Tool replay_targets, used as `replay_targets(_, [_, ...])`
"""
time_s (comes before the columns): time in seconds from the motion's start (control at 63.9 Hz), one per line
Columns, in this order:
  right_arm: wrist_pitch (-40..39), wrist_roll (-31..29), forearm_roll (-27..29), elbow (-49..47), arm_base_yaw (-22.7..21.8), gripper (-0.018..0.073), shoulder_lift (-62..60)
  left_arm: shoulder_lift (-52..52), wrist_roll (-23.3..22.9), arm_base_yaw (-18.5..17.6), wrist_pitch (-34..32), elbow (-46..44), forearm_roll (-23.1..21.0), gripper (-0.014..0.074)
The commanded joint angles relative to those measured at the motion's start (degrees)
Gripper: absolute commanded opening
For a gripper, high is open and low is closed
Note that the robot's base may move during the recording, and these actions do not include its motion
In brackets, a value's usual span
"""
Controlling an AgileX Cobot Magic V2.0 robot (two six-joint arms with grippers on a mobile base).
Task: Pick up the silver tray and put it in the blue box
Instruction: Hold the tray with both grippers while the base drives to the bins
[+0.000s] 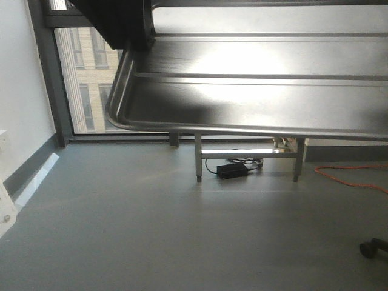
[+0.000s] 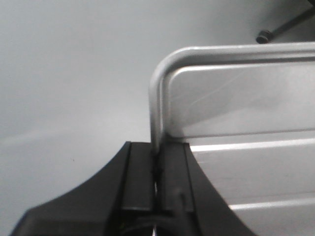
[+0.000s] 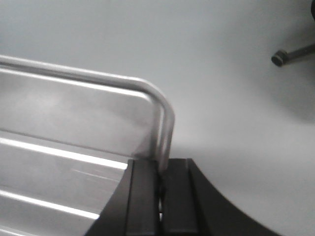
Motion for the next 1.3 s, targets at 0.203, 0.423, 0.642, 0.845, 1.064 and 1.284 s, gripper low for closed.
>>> replay_targets(0.203, [-2.75, -0.88, -2.46, -2.01, -0.05, 0.0057, -0.72, -0.66, 1.08, -0.40, -0.09, -1.78, 2.45, -0.0097])
replay_targets(0.423, [-2.75, -0.88, -2.46, -2.01, -0.05, 0.0057, -0.72, -0.63, 1.08, -0.40, -0.09, -1.78, 2.53, -0.0097])
replay_targets(0.642, [-2.75, -0.88, -2.46, -2.01, -0.05, 0.0057, -0.72, -0.53, 1.08, -0.40, -0.09, -1.78, 2.53, -0.0097])
replay_targets(0.845, [-2.75, -0.88, -2.46, -2.01, -0.05, 0.0057, -0.72, -0.53, 1.08, -0.40, -0.09, -1.78, 2.53, -0.0097])
replay_targets(1.064, [-2.75, -0.88, -2.46, -2.01, -0.05, 0.0057, -0.72, -0.53, 1.08, -0.40, -0.09, -1.78, 2.53, -0.0097])
replay_targets(1.284, [-2.75, -0.88, -2.46, -2.01, -0.05, 0.0057, -0.72, -0.53, 1.08, -0.40, -0.09, -1.78, 2.53, -0.0097])
